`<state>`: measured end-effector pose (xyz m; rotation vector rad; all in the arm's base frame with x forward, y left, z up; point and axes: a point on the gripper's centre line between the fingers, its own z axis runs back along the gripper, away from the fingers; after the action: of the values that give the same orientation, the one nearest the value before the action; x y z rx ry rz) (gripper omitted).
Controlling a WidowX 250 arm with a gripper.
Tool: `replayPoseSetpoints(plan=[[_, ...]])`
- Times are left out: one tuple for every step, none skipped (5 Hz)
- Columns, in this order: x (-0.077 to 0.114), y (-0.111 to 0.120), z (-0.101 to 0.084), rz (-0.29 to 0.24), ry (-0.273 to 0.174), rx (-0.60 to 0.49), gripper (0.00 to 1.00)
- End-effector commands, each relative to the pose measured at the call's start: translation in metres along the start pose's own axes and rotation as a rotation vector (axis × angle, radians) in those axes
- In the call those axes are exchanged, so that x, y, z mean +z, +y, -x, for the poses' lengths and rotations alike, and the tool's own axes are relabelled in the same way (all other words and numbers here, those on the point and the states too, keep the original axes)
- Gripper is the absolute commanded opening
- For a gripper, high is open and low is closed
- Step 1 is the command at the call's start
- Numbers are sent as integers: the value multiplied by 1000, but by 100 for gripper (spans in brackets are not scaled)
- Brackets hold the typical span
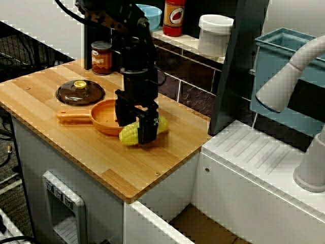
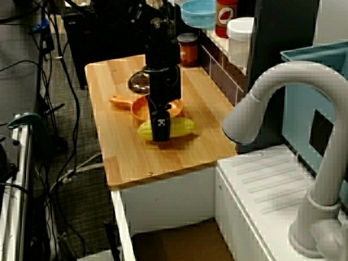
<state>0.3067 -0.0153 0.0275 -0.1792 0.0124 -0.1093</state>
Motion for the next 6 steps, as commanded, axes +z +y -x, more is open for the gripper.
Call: replayPoseSetpoints(plan=[[6, 35, -2, -35, -60, 58, 100], [5, 48, -5, -51, -61, 71, 100], [10, 63, -9, -77, -62, 80, 100], [22, 78, -8, -78, -79, 97, 100], [30, 82, -5, -69, -75, 86, 100], [30, 80, -5, -72, -62, 80, 100]])
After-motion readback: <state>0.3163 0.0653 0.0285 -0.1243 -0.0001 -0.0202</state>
